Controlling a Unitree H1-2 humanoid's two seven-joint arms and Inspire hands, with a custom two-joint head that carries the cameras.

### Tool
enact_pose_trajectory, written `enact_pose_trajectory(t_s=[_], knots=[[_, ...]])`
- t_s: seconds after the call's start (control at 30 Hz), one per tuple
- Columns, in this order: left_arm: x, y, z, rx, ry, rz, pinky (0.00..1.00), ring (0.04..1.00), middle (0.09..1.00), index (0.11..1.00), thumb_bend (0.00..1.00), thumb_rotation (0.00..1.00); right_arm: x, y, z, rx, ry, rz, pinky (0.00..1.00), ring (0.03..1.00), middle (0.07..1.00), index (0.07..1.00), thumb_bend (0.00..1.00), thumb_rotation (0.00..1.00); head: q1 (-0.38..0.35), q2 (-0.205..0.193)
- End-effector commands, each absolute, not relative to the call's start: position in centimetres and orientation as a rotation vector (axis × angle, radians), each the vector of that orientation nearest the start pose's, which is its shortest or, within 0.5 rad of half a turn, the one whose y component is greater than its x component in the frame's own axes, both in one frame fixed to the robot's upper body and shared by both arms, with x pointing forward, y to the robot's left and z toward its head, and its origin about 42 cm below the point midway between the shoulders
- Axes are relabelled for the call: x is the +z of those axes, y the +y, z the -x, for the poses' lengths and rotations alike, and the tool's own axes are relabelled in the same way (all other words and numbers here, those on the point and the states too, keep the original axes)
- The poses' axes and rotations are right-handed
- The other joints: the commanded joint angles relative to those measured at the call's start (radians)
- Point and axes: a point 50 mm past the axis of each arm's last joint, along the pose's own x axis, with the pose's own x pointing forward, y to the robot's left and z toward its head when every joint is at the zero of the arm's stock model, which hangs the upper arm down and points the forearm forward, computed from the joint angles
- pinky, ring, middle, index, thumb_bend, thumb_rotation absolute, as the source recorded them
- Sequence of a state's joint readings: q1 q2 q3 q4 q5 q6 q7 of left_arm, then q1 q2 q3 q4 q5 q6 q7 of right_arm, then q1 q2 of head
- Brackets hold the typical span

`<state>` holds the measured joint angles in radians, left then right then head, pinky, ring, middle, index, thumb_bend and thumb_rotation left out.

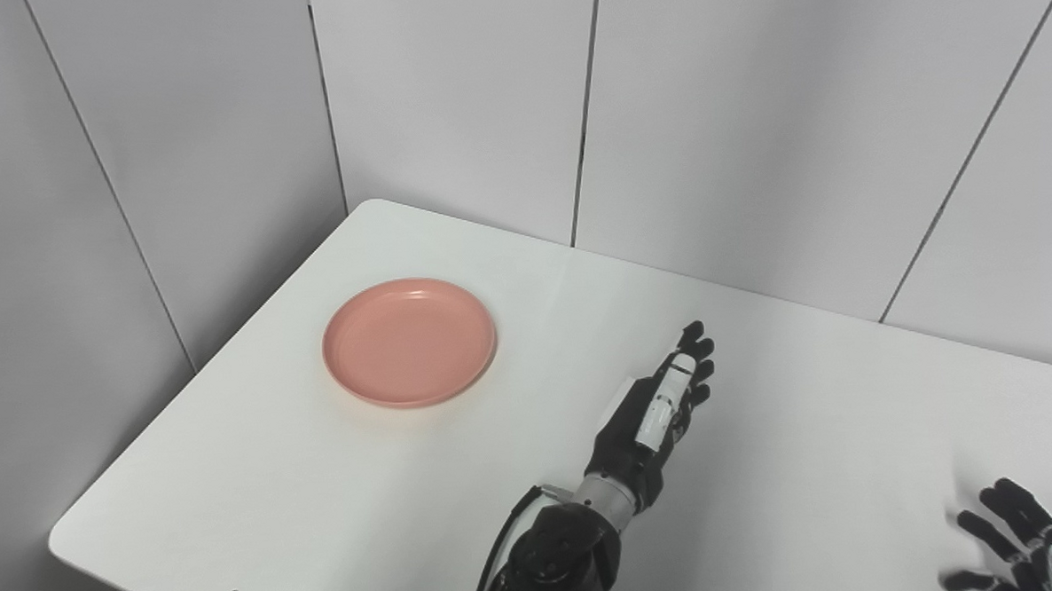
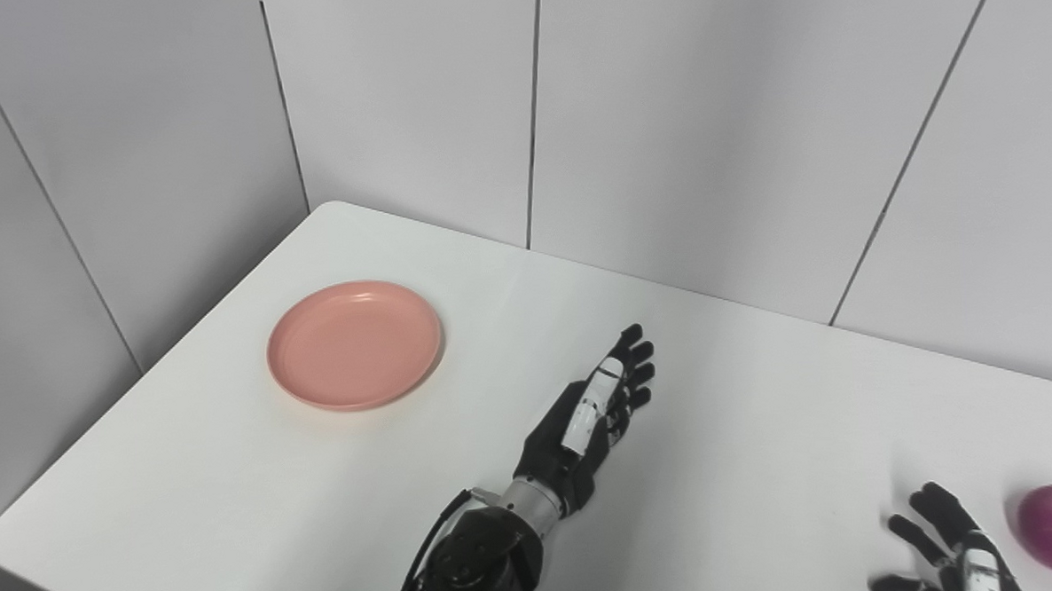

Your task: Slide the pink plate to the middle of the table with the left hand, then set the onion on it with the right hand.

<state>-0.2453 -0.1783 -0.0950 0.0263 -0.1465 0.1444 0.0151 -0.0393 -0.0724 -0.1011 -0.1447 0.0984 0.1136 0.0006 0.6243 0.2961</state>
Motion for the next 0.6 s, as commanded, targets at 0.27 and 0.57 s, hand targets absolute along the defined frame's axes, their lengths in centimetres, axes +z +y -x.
enact_pose_trajectory(t_s=[0.27,0.57], knots=[[21.6,10.3,-35.9,-0.185,-0.209,0.300,1.00,1.000,1.000,0.997,0.46,1.00,15.2,-24.9,-29.8,-0.059,-0.211,-0.023,0.43,0.702,0.788,0.792,0.37,0.01,0.007,-0.009],[23.1,11.4,-36.1,-0.165,-0.264,0.293,1.00,1.000,1.000,1.000,0.46,1.00,15.3,-24.8,-29.9,-0.052,-0.230,-0.019,0.43,0.708,0.801,0.810,0.37,0.00,0.012,-0.015]])
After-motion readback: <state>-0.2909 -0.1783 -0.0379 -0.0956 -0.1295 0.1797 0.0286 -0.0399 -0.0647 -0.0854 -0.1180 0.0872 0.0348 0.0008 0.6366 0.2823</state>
